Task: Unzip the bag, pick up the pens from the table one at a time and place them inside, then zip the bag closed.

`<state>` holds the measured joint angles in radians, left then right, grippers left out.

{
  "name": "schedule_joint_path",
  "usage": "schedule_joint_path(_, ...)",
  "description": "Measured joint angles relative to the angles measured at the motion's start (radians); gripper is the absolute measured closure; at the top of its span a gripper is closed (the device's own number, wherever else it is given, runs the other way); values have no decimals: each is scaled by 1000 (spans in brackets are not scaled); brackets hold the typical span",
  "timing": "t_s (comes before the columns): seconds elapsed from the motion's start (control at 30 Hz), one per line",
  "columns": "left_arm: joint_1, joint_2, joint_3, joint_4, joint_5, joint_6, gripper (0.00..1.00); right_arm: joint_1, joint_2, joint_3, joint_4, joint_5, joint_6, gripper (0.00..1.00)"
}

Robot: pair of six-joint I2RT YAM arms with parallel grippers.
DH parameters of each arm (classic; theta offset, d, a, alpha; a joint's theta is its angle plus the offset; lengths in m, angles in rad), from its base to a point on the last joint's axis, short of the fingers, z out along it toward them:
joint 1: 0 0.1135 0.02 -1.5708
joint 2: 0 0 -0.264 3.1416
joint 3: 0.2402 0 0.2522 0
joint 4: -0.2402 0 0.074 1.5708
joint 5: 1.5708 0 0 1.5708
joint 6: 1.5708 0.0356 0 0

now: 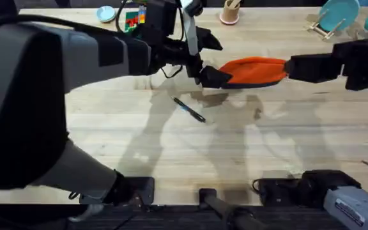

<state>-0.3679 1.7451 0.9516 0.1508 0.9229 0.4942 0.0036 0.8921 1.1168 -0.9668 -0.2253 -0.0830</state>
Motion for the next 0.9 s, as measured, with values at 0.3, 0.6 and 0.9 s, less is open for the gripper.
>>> schedule_joint_path(0.3,-42,73,0,90,-2,-2,8,0,0,0,0,0,0,5)
schedule_joint_path(0.6,-49,114,0,121,-13,-6,7,0,0,0,0,0,0,5)
schedule_joint_path(0.9,-63,141,3,177,-27,-8,4,0,0,0,0,0,0,5)
